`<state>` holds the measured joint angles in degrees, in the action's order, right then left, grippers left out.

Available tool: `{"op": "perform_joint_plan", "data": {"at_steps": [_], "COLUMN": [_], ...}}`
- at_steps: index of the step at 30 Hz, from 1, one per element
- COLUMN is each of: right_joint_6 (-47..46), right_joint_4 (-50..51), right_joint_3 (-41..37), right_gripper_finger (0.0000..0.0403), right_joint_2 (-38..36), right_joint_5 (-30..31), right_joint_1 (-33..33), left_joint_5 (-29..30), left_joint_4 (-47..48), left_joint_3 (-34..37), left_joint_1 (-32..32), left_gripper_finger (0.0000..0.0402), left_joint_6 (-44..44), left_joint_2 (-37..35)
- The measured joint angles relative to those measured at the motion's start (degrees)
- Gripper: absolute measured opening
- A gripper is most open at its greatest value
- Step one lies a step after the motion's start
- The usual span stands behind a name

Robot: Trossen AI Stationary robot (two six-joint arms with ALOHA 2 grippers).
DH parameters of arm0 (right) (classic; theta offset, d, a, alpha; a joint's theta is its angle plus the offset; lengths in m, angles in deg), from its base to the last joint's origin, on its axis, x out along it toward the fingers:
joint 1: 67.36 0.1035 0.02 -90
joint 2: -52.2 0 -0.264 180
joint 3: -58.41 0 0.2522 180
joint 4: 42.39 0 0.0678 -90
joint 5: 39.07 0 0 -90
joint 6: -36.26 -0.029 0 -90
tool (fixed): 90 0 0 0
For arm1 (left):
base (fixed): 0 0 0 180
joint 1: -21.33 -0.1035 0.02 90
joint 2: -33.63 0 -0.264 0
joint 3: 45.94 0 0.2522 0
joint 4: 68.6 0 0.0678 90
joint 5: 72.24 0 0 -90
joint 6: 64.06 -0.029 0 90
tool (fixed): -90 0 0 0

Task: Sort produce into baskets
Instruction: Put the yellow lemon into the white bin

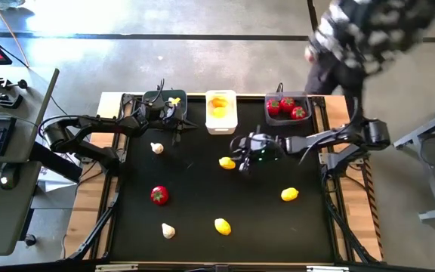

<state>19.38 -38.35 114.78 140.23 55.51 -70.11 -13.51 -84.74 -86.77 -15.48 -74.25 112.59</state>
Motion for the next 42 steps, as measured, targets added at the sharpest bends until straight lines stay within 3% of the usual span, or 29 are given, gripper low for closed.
{"op": "perform_joint_plan", "data": {"at_steps": [4, 8, 11, 17, 24, 29, 34, 38, 42], "right_joint_6": [-1.08, 1.62, 3.03, 5.39, 6.70, 12.82, 24.65, 35.20, 41.33], "right_joint_4": [0.75, 3.84, 6.87, 10.93, 14.29, 17.19, 23.70, 25.22, 25.18], "right_joint_3": [4.14, 7.95, 10.38, 12.96, 13.15, 14.83, 21.76, 27.69, 30.82], "right_gripper_finger": [0.0239, 0.0303, 0.0324, 0.0325, 0.0270, 0.0175, 0.0082, 0.0075, 0.0076], "right_joint_2": [5.22, 10.14, 13.53, 17.32, 17.42, 14.14, 12.46, 12.78, 12.85], "right_joint_5": [2.98, 3.01, 2.97, 1.12, 4.80, 5.84, 5.44, 5.12, -0.49], "right_joint_1": [0.55, 0.55, 0.55, 0.55, 0.55, -1.25, -6.22, -11.33, -17.05], "left_joint_5": [0.06, 0.09, 0.13, 0.31, 0.40, 0.44, 0.88, 3.09, 3.37], "left_joint_4": [0.04, 0.06, 0.04, 0.06, 0.03, -0.36, -0.38, -0.38, -0.39], "left_joint_3": [0.00, 0.00, 0.00, 0.00, 0.00, 0.00, 0.00, 0.00, -0.01], "left_joint_1": [0.00, 0.00, 0.00, 0.00, 0.00, 0.00, 0.00, 0.00, -0.02], "left_gripper_finger": [0.0001, 0.0000, 0.0000, 0.0000, 0.0000, 0.0000, 0.0000, 0.0000, 0.0000], "left_joint_6": [0.00, -0.17, -0.87, -0.61, -0.54, 1.00, 1.09, 1.09, 1.07], "left_joint_2": [0.00, 0.00, 0.00, 0.00, 0.00, 0.00, 0.00, 0.00, 0.00]}}
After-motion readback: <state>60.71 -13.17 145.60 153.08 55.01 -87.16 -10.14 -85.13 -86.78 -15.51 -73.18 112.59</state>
